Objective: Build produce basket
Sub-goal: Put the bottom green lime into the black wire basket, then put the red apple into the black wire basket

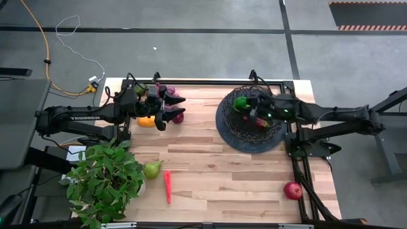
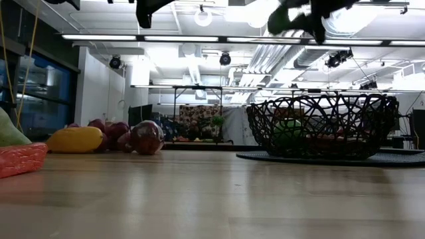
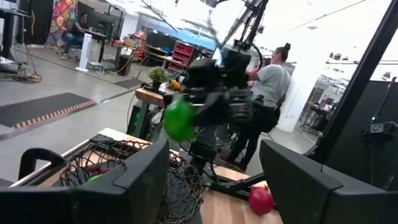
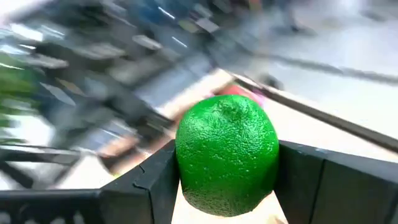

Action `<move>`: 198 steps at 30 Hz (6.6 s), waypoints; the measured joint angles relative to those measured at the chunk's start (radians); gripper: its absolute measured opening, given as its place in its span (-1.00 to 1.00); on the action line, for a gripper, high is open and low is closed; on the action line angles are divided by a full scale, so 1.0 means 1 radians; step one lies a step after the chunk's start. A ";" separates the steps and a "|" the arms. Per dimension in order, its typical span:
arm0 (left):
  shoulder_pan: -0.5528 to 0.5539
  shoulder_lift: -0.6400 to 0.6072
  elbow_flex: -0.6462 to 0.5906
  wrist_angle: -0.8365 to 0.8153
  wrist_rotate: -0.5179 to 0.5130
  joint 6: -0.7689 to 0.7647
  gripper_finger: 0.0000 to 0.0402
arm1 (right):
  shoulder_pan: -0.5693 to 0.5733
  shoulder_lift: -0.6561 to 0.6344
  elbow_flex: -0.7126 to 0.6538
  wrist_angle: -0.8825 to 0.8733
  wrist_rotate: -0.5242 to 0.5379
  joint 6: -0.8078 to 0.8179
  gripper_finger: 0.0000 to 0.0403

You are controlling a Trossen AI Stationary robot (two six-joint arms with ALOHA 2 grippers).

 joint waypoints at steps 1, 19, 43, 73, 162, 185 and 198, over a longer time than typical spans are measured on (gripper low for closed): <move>0.000 0.000 0.000 0.000 -0.002 0.000 0.20 | -0.017 0.025 0.041 -0.093 0.014 0.028 -0.04; 0.000 0.000 0.000 -0.002 -0.006 0.011 0.20 | -0.254 0.546 0.186 -0.521 -0.159 0.311 -0.04; 0.000 0.000 0.000 -0.002 -0.014 0.011 0.20 | -0.260 0.730 0.185 -0.505 -0.033 0.557 -0.04; 0.000 0.000 0.000 0.001 -0.014 0.000 0.20 | -0.260 0.715 0.201 -0.524 -0.021 0.495 0.80; 0.055 -0.092 0.001 -0.091 0.031 -0.075 0.20 | -0.067 0.003 -0.262 0.815 -0.332 -0.071 0.88; 0.056 0.177 0.080 -0.886 -0.391 -0.729 0.20 | -0.067 0.003 -0.262 0.771 -0.332 -0.030 0.88; 0.066 0.254 0.080 -0.845 -0.368 -0.722 0.34 | -0.067 0.003 -0.262 0.771 -0.332 -0.029 0.88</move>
